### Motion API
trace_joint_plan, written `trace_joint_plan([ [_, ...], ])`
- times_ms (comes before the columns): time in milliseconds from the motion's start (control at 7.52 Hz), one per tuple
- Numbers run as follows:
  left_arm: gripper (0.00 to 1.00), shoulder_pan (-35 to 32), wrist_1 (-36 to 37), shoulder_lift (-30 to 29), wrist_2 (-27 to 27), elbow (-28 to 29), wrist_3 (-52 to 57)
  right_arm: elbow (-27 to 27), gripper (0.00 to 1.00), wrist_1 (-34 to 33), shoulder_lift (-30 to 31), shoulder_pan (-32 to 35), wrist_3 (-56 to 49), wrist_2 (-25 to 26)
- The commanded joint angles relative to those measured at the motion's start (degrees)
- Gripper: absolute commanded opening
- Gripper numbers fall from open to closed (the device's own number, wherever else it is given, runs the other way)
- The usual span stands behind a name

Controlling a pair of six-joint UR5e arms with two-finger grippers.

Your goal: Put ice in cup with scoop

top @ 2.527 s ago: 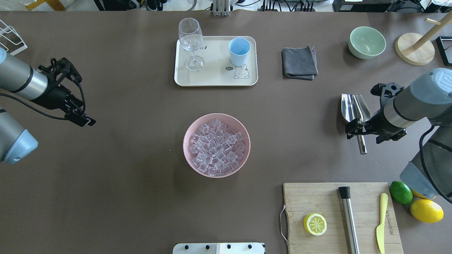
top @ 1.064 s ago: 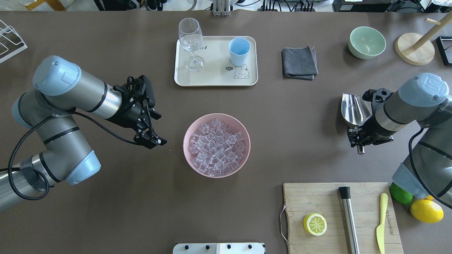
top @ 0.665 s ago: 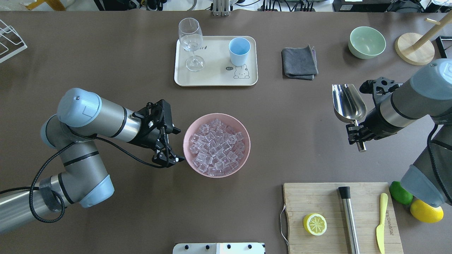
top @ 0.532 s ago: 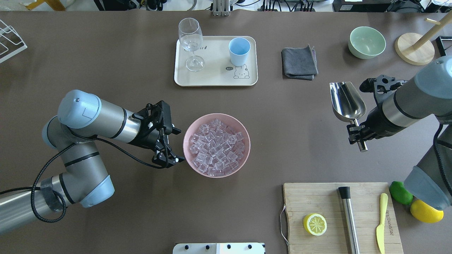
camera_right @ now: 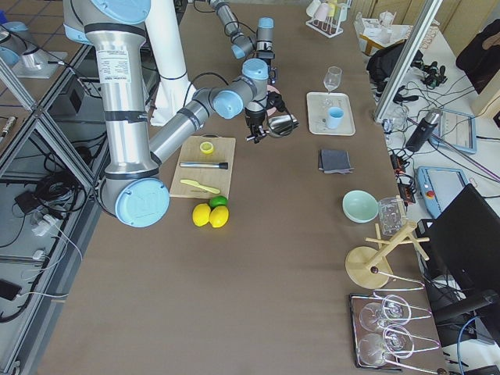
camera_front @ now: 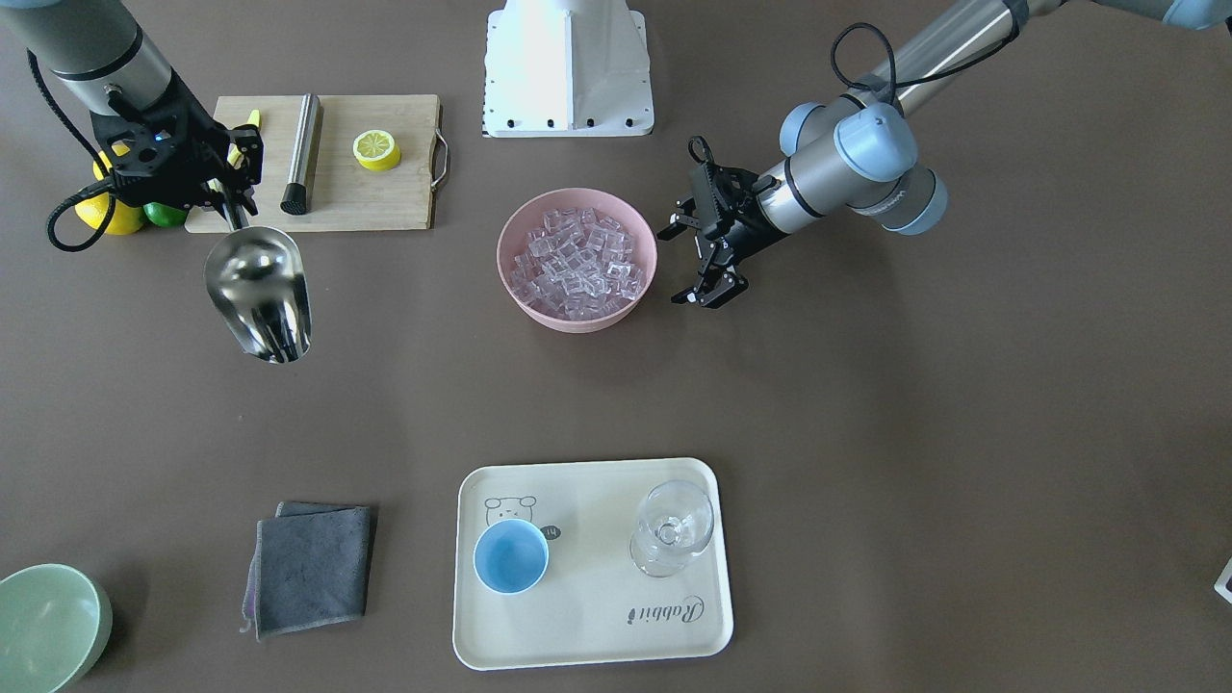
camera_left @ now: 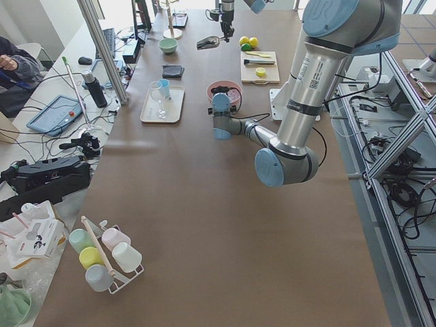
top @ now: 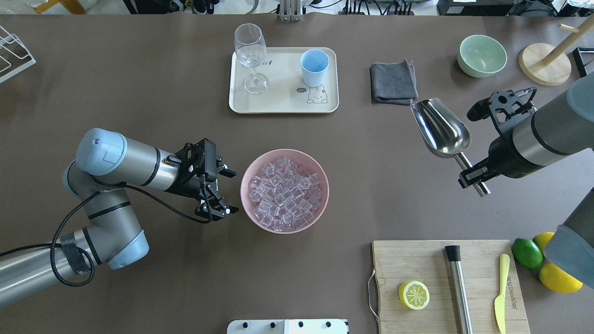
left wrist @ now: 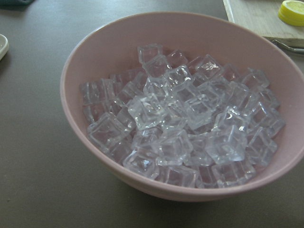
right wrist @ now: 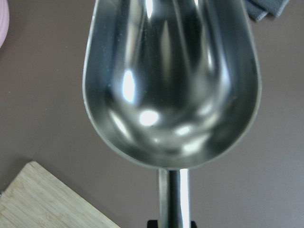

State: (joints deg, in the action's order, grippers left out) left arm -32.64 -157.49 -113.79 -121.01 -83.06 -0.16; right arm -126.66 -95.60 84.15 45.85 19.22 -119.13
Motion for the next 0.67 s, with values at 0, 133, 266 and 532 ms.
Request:
trace_joint_plan([
  [0,0.98,0.03,-6.9,-2.03,1.31,5.5,6.66,-4.88,0.0,-20.06,-7.74,-0.32,-29.06,9.07],
  [133,0.98,0.03,-10.96,-3.44,1.31,8.67,6.58,-7.95,0.0,-26.16,-8.47,-0.67,-36.55,11.1],
  [266,0.98,0.11,-10.91,-3.63,2.0,9.23,6.32,-9.29,0.0,-31.44,-9.52,-1.54,-44.28,13.81],
  [532,0.98,1.69,-10.38,-4.33,2.1,9.67,5.44,-6.51,0.0,-38.14,-15.47,-3.03,-50.65,16.02],
])
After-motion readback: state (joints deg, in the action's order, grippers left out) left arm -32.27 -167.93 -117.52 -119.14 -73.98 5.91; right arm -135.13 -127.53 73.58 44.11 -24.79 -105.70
